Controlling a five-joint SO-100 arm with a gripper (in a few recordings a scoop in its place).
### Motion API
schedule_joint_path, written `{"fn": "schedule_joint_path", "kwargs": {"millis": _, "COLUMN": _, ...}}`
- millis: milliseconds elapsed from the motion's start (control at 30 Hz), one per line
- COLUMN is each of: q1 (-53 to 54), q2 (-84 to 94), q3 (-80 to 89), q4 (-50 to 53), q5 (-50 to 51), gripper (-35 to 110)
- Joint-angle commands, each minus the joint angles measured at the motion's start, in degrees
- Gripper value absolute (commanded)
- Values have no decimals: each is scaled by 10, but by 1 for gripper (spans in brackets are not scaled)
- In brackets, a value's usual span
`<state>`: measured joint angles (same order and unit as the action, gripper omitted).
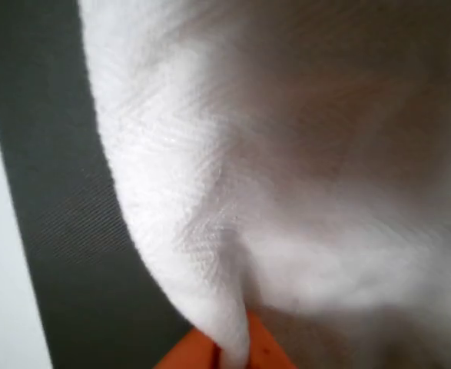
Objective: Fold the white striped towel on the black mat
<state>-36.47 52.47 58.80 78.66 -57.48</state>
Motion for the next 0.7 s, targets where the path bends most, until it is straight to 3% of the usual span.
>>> {"fn": "schedule_joint_path", "kwargs": {"millis": 0, "q1": -33, "q2": 97, "q3": 8, "q4": 33, "q5": 3, "gripper": 0}}
{"fn": "schedule_joint_path", "kwargs": {"millis": 267, "q1": -44, "q2": 200, "q3": 26, "q4": 76, "q5": 12, "gripper": 0}}
{"fn": "schedule_joint_path", "kwargs": {"millis": 667, "q1": 101, "q2": 358, "q3": 33, "q4": 162, "q5": -35, "gripper": 0}}
